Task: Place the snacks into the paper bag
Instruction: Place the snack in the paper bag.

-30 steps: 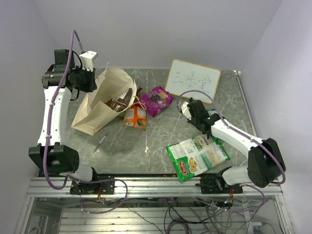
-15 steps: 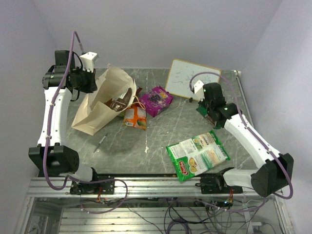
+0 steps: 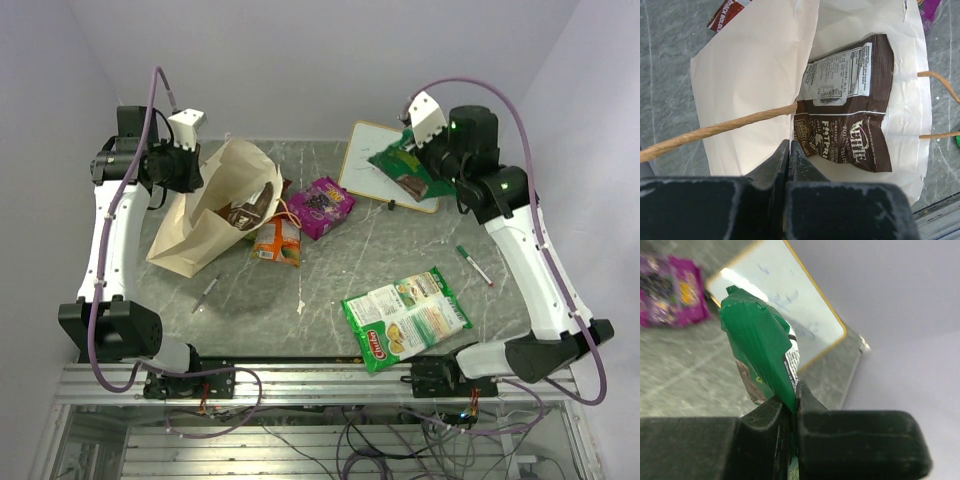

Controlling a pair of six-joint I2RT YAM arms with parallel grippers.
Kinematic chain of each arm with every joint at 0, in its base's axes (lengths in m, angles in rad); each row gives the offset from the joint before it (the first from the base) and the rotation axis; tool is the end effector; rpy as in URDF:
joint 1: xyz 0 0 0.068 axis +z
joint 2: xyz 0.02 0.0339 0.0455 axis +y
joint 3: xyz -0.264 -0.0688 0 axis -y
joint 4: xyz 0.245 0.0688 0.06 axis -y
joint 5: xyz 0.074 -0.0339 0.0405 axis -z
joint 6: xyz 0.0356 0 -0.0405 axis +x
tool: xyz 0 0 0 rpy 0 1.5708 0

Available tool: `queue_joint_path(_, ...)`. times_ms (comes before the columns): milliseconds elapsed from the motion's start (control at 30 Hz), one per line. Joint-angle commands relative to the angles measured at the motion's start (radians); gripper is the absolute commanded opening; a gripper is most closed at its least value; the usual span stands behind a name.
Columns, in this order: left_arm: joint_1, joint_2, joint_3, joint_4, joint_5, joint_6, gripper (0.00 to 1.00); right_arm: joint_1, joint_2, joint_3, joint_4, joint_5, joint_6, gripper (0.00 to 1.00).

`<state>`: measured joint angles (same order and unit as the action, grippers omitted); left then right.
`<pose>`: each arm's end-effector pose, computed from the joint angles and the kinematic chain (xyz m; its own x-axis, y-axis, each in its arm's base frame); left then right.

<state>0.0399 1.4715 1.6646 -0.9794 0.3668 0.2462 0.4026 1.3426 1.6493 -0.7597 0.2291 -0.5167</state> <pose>0.2988 -0.0008 0.4062 -0.6332 0.2024 -0.7470 0.3818 0.9213 -0.0740 0.2547 0.0997 0.4543 -0.2544 -0.6313 -0.7327 -0.3673 0.7639 -0.5306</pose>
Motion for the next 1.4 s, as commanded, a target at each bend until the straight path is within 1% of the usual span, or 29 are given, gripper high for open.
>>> queue_joint_path(0, -0.012, -0.036, -0.031, 0.042, 0.023, -0.006, 0.07, 0.0, 0.064, 0.163, -0.035, -0.255, 0.108, 0.0)
queue_joint_path(300, -0.011, -0.045, -0.014, 0.043, 0.024, -0.024, 0.07, 0.047, 0.196, 0.419, 0.023, -0.514, 0.286, 0.0)
queue_joint_path(400, -0.014, -0.046, -0.019, 0.045, 0.023, -0.024, 0.07, 0.084, 0.234, 0.482, 0.069, -0.55, 0.35, 0.0)
queue_joint_path(533, -0.014, -0.049, -0.033, 0.051, 0.025, -0.024, 0.07, 0.188, 0.275, 0.514, 0.136, -0.536, 0.386, 0.0)
queue_joint_path(633, -0.014, -0.055, -0.042, 0.057, 0.03, -0.025, 0.07, 0.257, 0.321, 0.55, 0.16, -0.518, 0.378, 0.0)
queue_joint_path(733, -0.014, -0.056, -0.045, 0.057, 0.035, -0.024, 0.07, 0.306, 0.376, 0.599, 0.171, -0.542, 0.353, 0.0)
queue_joint_path(867, -0.014, -0.056, -0.047, 0.06, 0.044, -0.028, 0.07, 0.362, 0.426, 0.639, 0.211, -0.577, 0.262, 0.0)
queue_joint_path(1000, -0.014, -0.058, -0.059, 0.066, 0.058, -0.033, 0.07, 0.372, 0.466, 0.663, 0.25, -0.609, 0.213, 0.0)
queue_joint_path(1200, -0.014, -0.055, -0.049, 0.055, 0.057, -0.028, 0.07, 0.374, 0.532, 0.681, 0.279, -0.689, 0.183, 0.0)
queue_joint_path(1367, -0.014, -0.048, -0.038, 0.047, 0.065, -0.031, 0.07, 0.374, 0.582, 0.709, 0.302, -0.681, 0.157, 0.0)
